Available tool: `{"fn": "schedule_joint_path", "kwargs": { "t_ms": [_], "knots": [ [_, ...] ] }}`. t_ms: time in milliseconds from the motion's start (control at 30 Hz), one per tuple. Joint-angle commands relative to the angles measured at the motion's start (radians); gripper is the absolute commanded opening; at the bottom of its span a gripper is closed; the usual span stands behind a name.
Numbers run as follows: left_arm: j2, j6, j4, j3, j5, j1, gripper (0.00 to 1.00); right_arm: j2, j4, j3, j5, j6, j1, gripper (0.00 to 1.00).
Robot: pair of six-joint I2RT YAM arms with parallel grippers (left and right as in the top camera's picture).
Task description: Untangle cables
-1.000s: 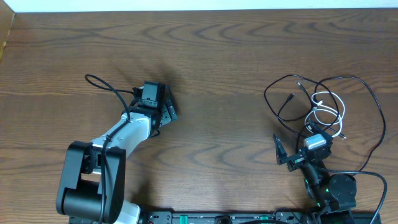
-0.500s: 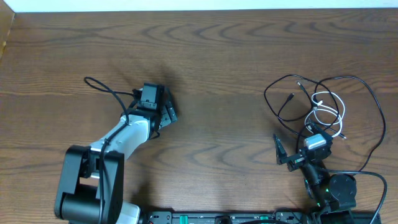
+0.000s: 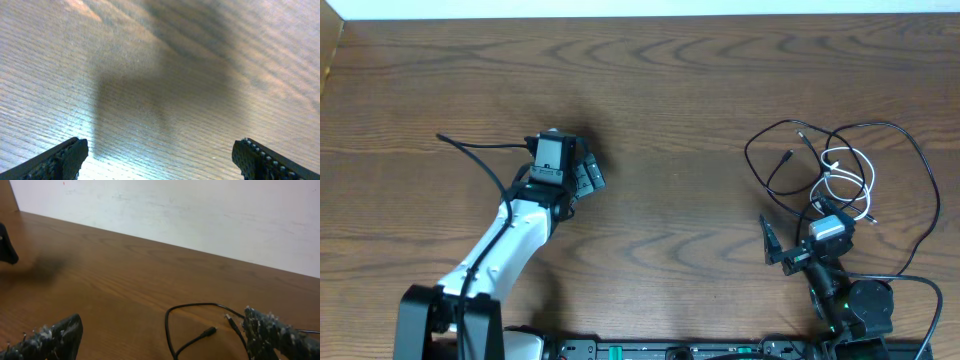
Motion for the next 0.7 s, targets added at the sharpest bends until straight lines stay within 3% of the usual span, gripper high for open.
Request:
{"fn": "schedule_joint_path", "kwargs": {
  "t_ms": [0, 667],
  "knots": [
    [-0.039, -0.005, -0.003, -0.007, 0.000, 0.007, 0.98, -0.008, -0.005, -0.001, 0.007, -0.014, -0.013, 0.99],
    [-0.187, -0.005, -0.004, -0.007, 0.000, 0.007, 0.98, -0.008, -0.005, -0.001, 0.006, -0.014, -0.013, 0.99]
  ]
}}
